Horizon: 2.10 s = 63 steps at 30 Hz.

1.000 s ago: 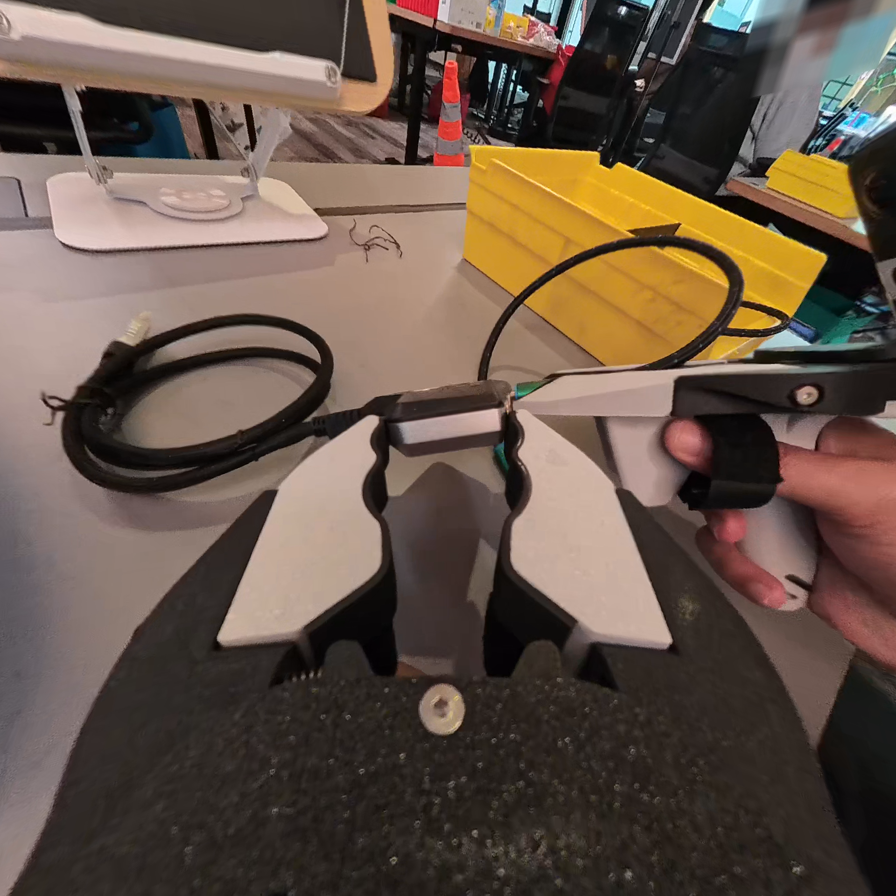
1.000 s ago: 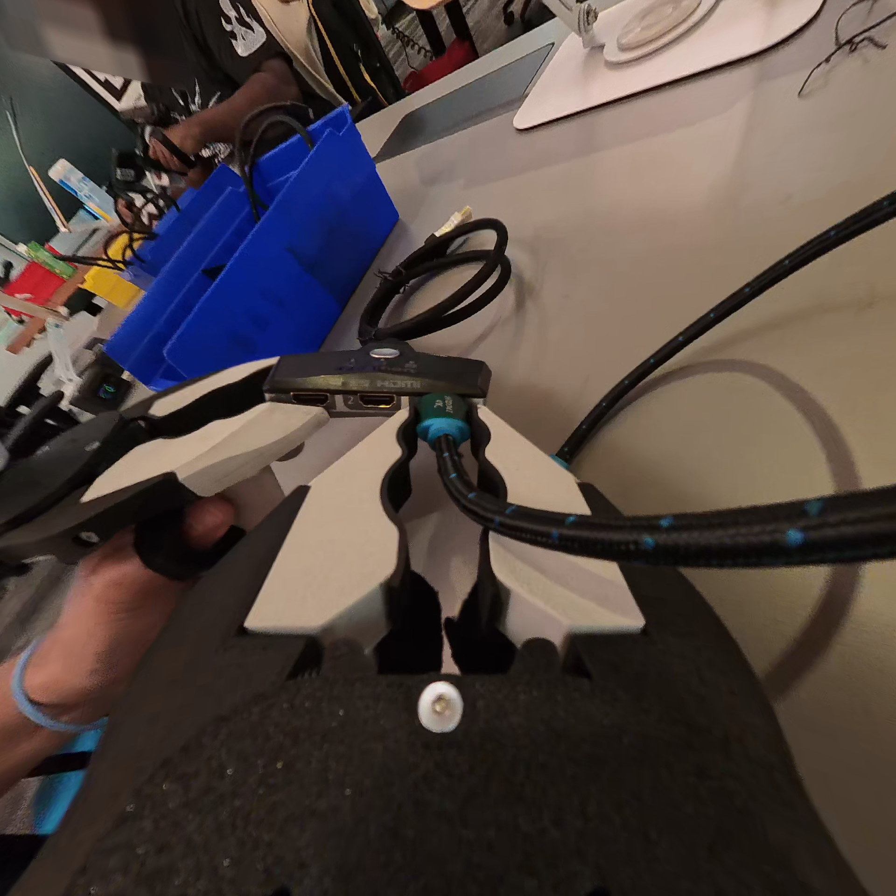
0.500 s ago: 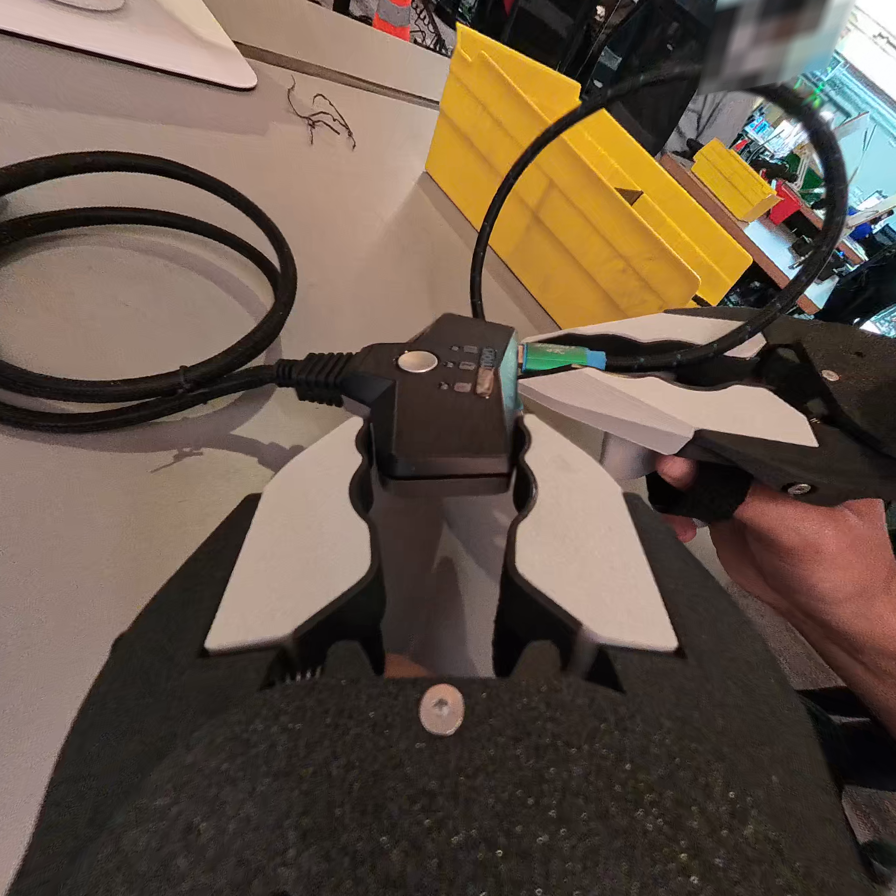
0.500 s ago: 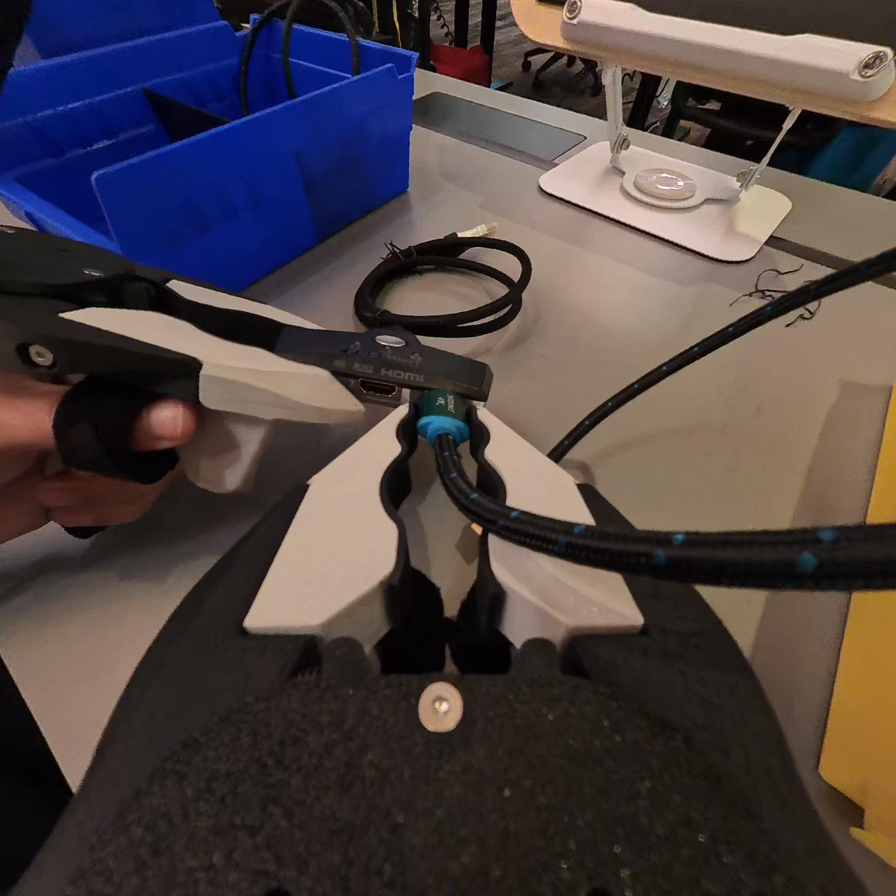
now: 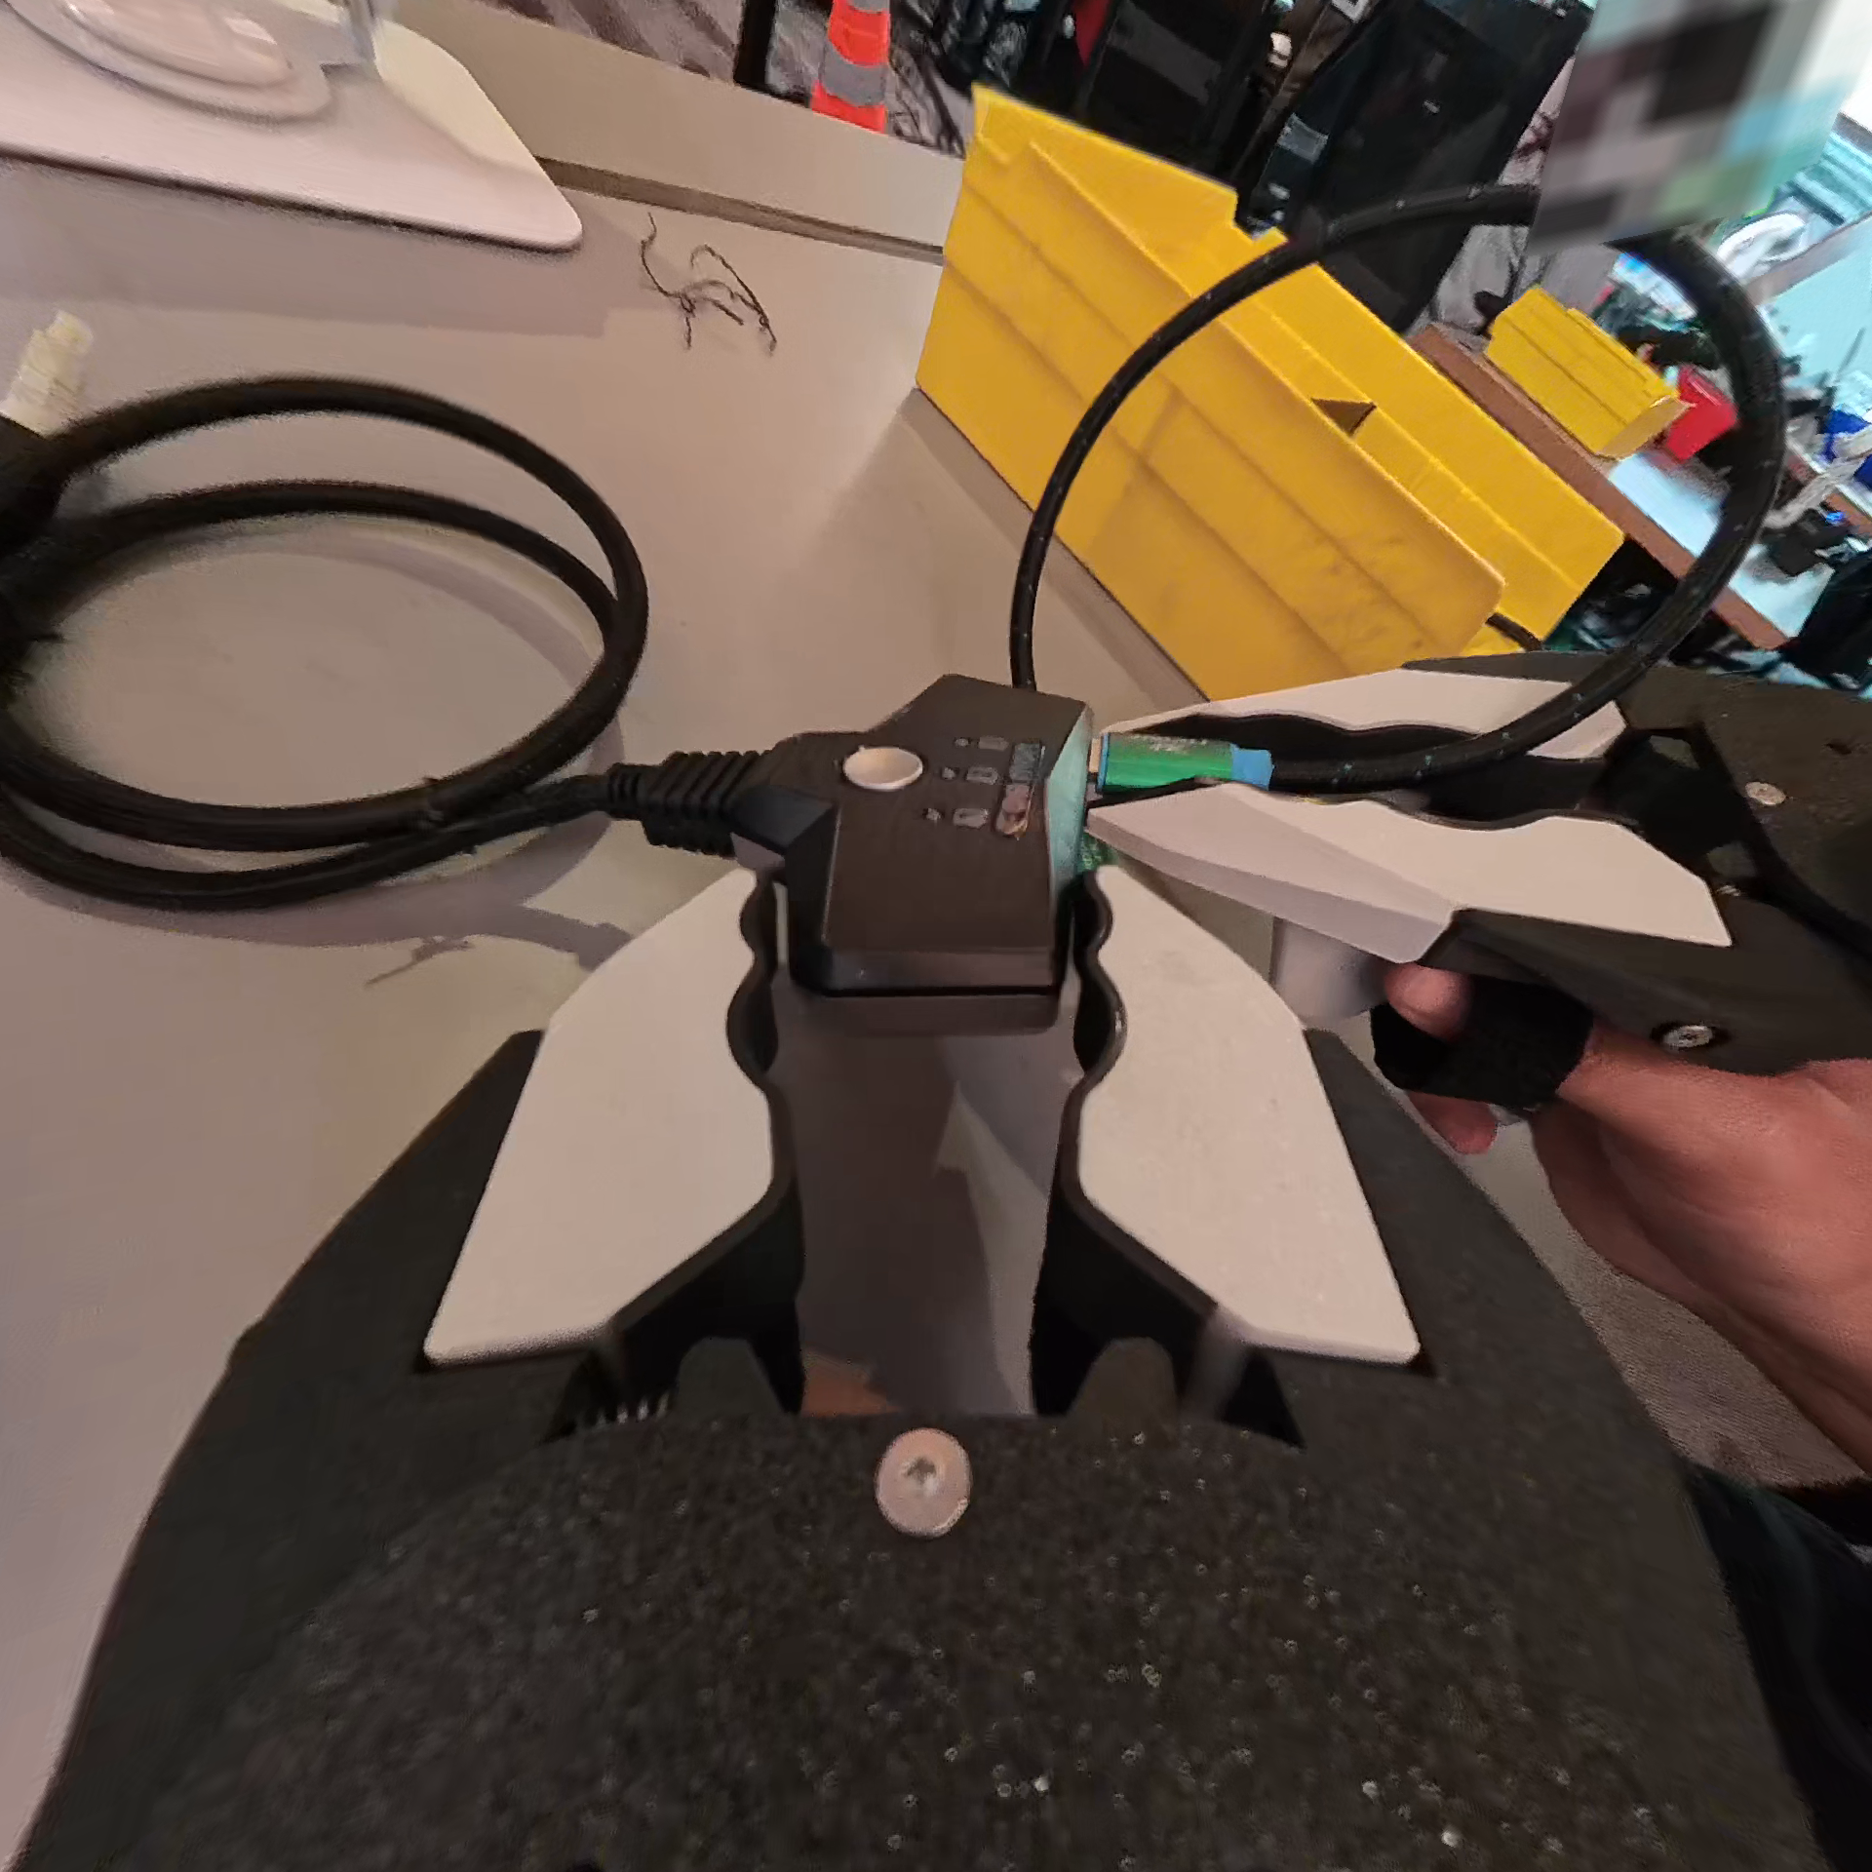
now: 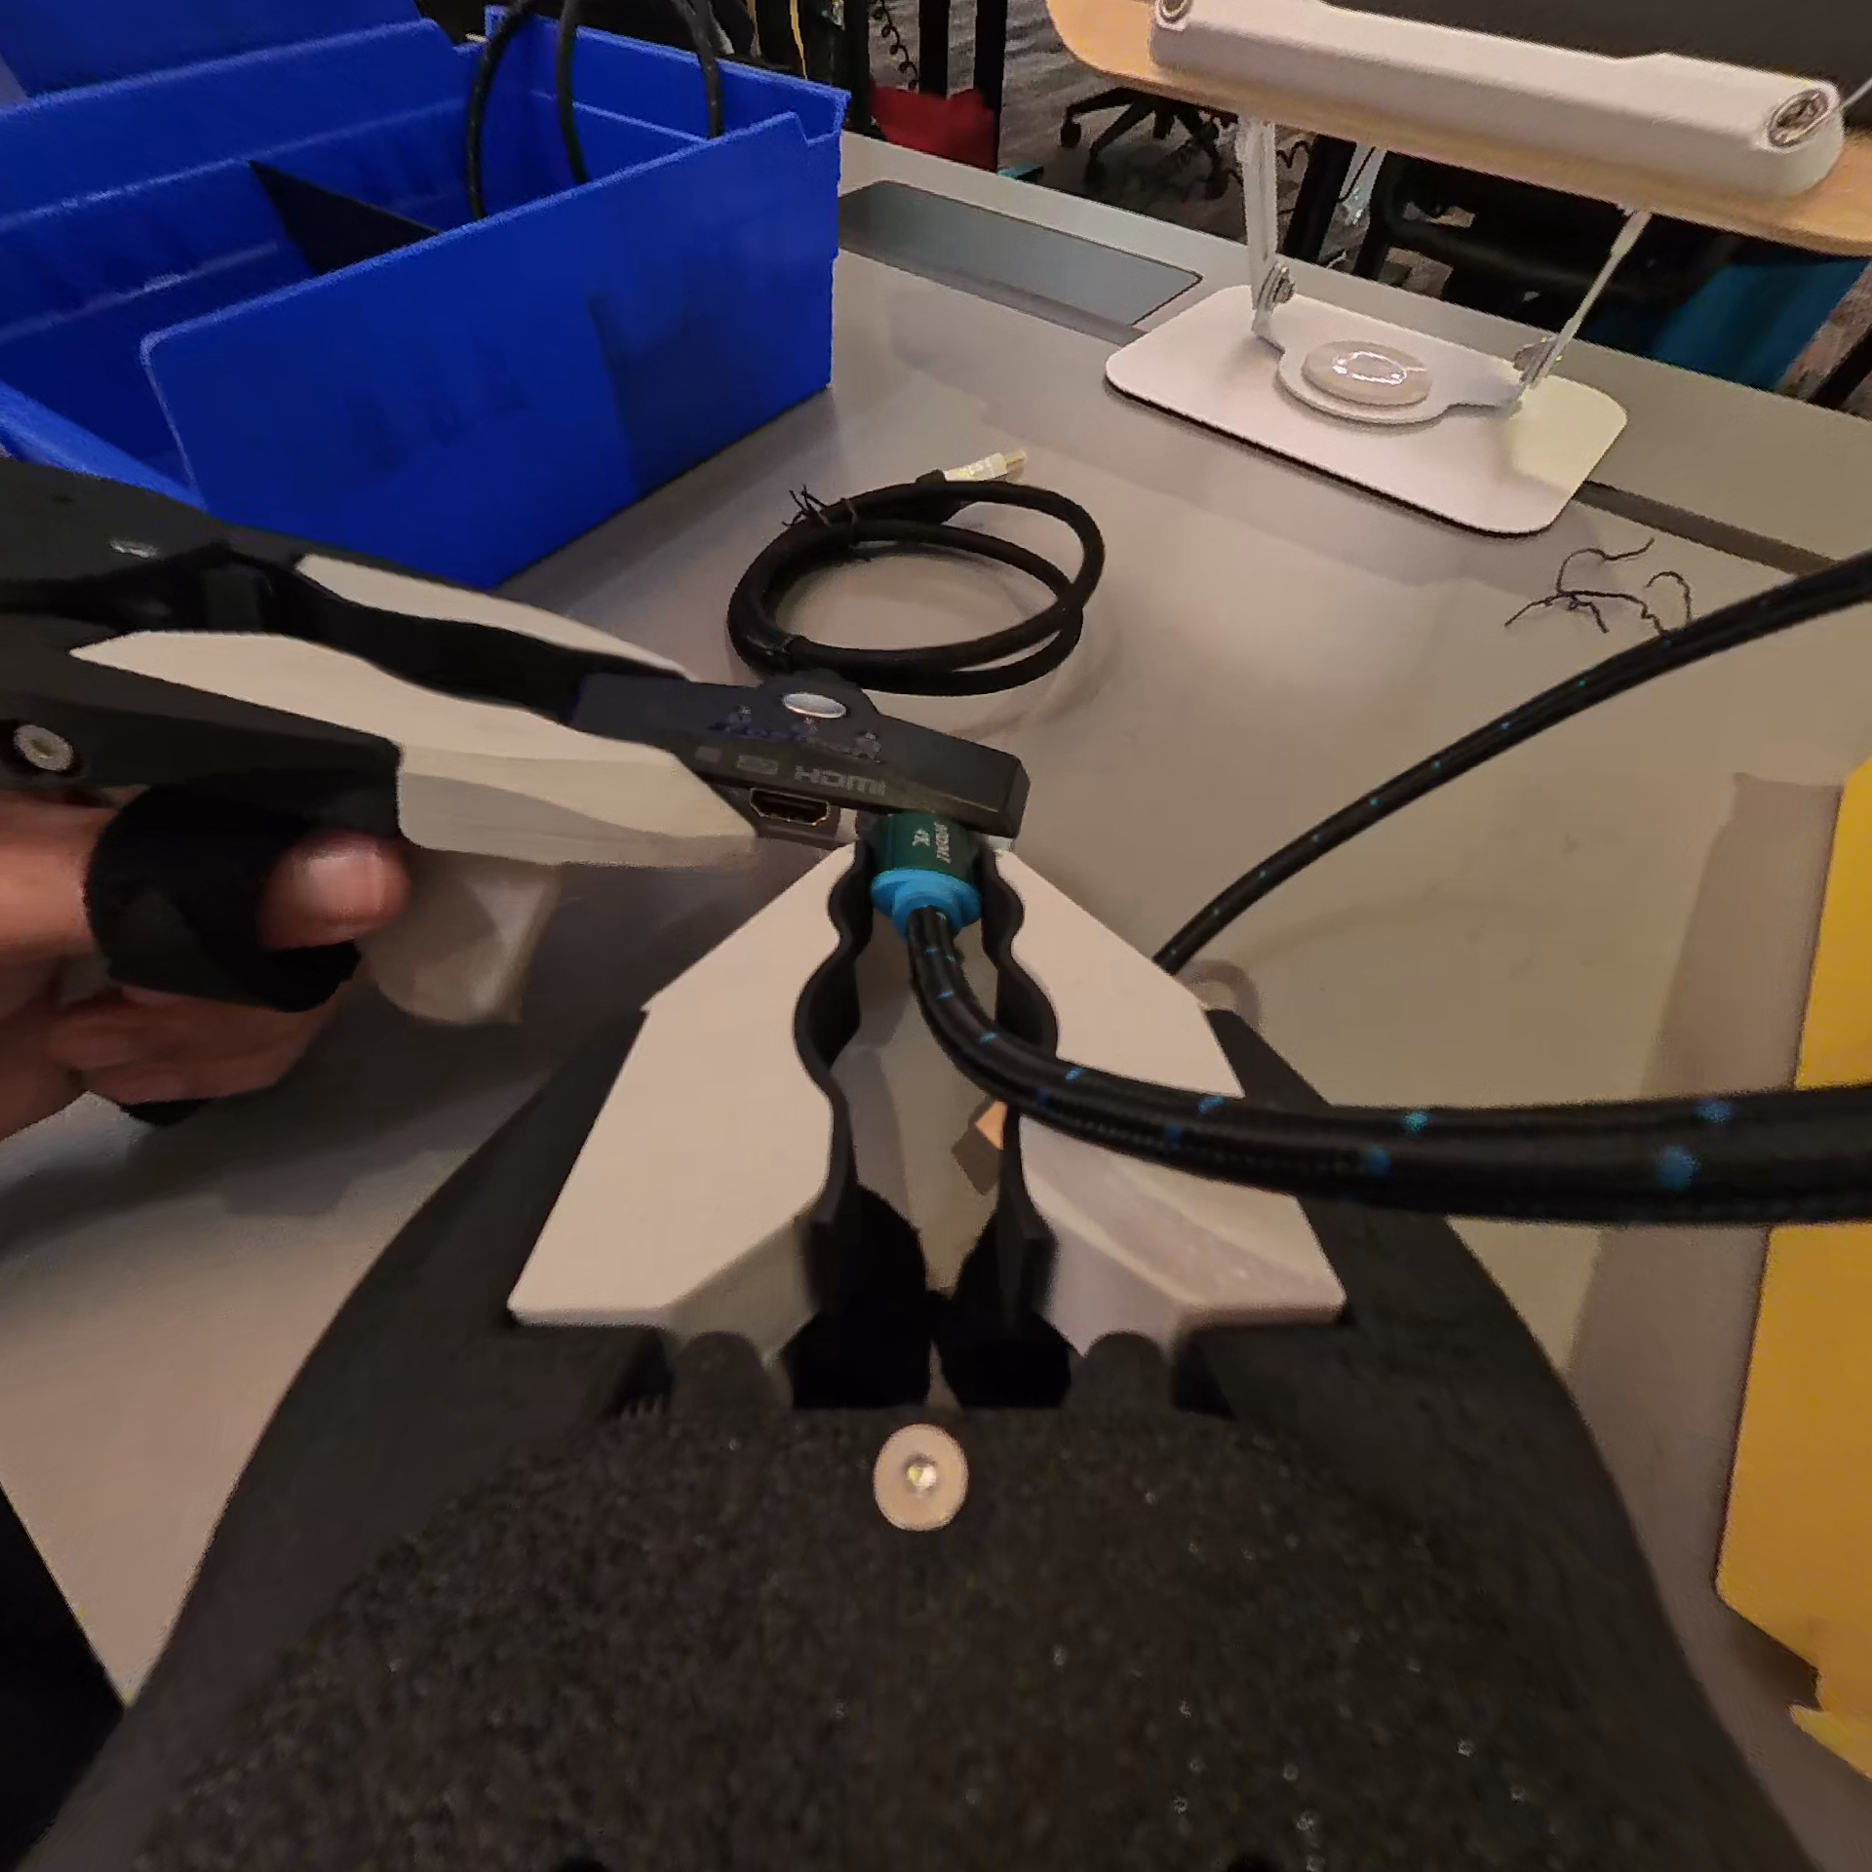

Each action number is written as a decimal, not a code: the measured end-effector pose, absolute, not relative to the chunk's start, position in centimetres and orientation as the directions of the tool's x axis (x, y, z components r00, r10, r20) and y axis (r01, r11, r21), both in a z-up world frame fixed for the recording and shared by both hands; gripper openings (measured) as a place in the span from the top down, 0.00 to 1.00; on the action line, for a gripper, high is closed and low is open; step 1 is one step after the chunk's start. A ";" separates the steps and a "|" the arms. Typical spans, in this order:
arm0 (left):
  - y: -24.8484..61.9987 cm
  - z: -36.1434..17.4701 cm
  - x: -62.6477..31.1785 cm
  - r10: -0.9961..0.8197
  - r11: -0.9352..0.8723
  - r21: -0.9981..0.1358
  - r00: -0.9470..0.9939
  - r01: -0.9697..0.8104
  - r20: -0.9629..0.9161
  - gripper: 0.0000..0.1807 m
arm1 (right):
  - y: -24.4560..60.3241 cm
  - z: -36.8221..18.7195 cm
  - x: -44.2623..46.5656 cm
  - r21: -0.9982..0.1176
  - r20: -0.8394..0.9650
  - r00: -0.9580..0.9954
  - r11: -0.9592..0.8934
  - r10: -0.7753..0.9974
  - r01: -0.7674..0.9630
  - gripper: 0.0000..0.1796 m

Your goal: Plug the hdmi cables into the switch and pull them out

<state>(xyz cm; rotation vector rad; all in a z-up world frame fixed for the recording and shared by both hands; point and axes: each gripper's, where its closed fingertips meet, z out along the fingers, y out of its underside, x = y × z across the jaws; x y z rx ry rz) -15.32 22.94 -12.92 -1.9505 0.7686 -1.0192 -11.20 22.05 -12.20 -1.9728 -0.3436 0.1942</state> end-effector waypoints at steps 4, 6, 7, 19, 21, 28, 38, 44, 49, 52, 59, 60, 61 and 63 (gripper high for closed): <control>23.2 -12.5 -15.5 -0.792 -0.455 -0.876 0.522 -0.159 0.317 0.70 | 22.0 -12.3 -11.3 -0.911 0.010 0.939 -0.385 0.343 0.150 0.88; 23.2 -12.7 -15.4 -0.789 -0.458 -0.874 0.528 -0.164 0.315 0.69 | 22.0 -12.3 -11.5 -0.910 0.029 0.938 -0.380 0.347 0.169 0.88; 23.2 -12.8 -15.5 -0.787 -0.460 -0.873 0.531 -0.163 0.315 0.69 | 22.0 -12.3 -11.5 -0.910 0.037 0.937 -0.376 0.347 0.175 0.88; 23.2 -13.7 -15.8 -0.741 -0.508 -0.843 0.588 -0.177 0.323 0.69 | 22.0 -12.7 -12.1 -0.906 0.048 0.936 -0.380 0.348 0.188 0.88; 23.2 -13.7 -15.9 -0.729 -0.509 -0.845 0.606 -0.166 0.320 0.69 | 22.1 -12.7 -12.1 -0.911 0.020 0.941 -0.382 0.337 0.157 0.88; 23.2 -13.2 -15.7 -0.728 -0.465 -0.875 0.622 -0.139 0.288 0.69 | 22.4 -11.9 -11.9 -0.937 -0.093 0.957 -0.348 0.276 0.009 0.87; 23.2 -12.6 -15.7 -0.750 -0.424 -0.895 0.607 -0.136 0.263 0.69 | 22.2 -11.3 -11.8 -0.941 -0.126 0.966 -0.335 0.225 -0.045 0.88; 22.5 -11.6 -15.1 -0.773 -0.404 -0.906 0.577 -0.127 0.264 0.69 | 21.3 -10.2 -11.2 -0.958 -0.067 0.980 -0.286 0.187 -0.011 0.88; 22.1 -12.0 -14.5 -0.782 -0.428 -0.894 0.553 -0.136 0.290 0.69 | 20.8 -10.4 -10.7 -0.956 -0.066 0.983 -0.294 0.170 -0.013 0.88; 21.8 -11.9 -14.3 -0.790 -0.428 -0.893 0.537 -0.139 0.295 0.69 | 20.5 -10.3 -10.5 -0.958 -0.046 0.986 -0.288 0.163 0.002 0.88; 25.7 -13.6 -17.5 -0.668 -0.526 -0.848 0.648 -0.064 0.366 0.69 | 19.0 -7.8 -9.3 -0.980 0.039 0.993 -0.191 0.109 0.059 0.88; 26.0 -12.7 -17.8 -0.671 -0.521 -0.853 0.628 -0.021 0.394 0.69 | 18.5 -7.1 -8.8 -0.983 0.039 0.994 -0.173 0.104 0.057 0.88; 25.1 -11.4 -17.2 -0.723 -0.445 -0.894 0.611 -0.055 0.322 0.70 | 18.3 -7.0 -8.5 -0.984 0.020 0.993 -0.176 0.114 0.040 0.88; 22.3 -9.7 -14.6 -0.811 -0.312 -0.939 0.555 -0.145 0.184 0.69 | 18.4 -6.9 -8.3 -0.984 -0.033 0.989 -0.179 0.142 -0.007 0.88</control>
